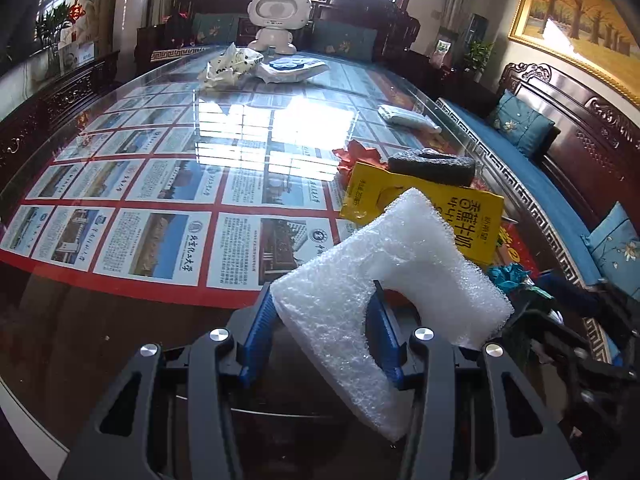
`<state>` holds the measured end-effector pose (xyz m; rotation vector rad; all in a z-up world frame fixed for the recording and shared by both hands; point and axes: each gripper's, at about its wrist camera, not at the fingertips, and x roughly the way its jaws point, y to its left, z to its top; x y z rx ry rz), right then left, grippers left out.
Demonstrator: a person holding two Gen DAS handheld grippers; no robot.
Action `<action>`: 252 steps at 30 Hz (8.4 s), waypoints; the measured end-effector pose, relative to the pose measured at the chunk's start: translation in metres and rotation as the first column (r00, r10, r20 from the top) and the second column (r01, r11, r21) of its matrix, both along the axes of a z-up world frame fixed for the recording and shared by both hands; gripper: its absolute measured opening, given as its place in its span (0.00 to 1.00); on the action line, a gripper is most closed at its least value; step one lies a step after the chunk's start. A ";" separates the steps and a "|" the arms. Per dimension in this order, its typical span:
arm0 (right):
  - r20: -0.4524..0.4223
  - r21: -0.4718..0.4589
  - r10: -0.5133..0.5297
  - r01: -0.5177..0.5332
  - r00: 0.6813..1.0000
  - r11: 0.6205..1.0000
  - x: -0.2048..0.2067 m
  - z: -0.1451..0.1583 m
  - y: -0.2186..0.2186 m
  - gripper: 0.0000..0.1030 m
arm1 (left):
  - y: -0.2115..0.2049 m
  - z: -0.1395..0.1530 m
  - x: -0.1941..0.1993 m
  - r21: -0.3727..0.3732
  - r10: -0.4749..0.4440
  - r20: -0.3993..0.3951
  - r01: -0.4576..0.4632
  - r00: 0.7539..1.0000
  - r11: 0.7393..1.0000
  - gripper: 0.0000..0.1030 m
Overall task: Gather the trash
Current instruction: 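Grasp the white foam block with the left tool while the right tool grasps the green wrapper, then carry both items down to the yellow bin while the left tool releases the foam block, then open the right tool to drop the green wrapper into the yellow bin, then move the left tool to the red foam square and grasp it, then grasp the folded white paper box with the right tool, then carry the red square and white paper box to the bin while opening both tools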
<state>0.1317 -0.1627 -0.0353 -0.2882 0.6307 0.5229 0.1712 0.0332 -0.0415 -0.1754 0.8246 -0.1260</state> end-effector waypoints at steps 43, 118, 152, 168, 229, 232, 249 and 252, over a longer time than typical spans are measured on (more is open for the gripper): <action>-0.082 0.023 -0.258 0.260 0.963 0.965 -0.243 -0.060 -0.035 0.06 | -0.028 -0.080 -0.249 0.056 -0.293 -0.187 0.308 0.938 0.950 0.40; 0.204 0.128 -0.381 0.361 0.902 0.924 -0.141 -0.008 -0.090 0.92 | -0.118 -0.023 -0.047 0.233 -0.232 -0.102 0.250 0.967 0.940 0.95; -0.150 0.198 -0.589 0.608 0.794 0.769 -0.055 -0.033 -0.117 0.92 | -0.098 -0.018 -0.036 0.102 -0.346 -0.068 0.351 0.936 0.931 0.12; -0.248 0.077 -0.713 0.747 0.656 0.661 -0.008 -0.050 -0.091 0.92 | -0.081 -0.002 -0.033 0.089 -0.360 0.010 0.358 0.933 0.929 0.12; -0.438 0.041 -0.339 0.396 0.832 0.917 -0.262 -0.145 -0.031 0.71 | -0.041 -0.181 -0.248 0.034 -0.320 -0.420 0.367 0.849 0.929 0.77; -0.440 0.034 -0.336 0.389 0.833 0.921 -0.261 -0.146 -0.028 0.71 | -0.036 -0.180 -0.244 0.100 -0.286 -0.407 0.354 0.867 0.930 0.77; -0.417 -0.001 -0.305 0.335 0.856 0.942 -0.250 -0.146 -0.012 0.78 | -0.030 -0.166 -0.234 0.145 -0.260 -0.391 0.338 0.883 0.930 0.78; -0.414 0.006 -0.307 0.340 0.857 0.941 -0.251 -0.143 -0.014 0.78 | -0.031 -0.165 -0.234 0.147 -0.261 -0.388 0.339 0.884 0.929 0.78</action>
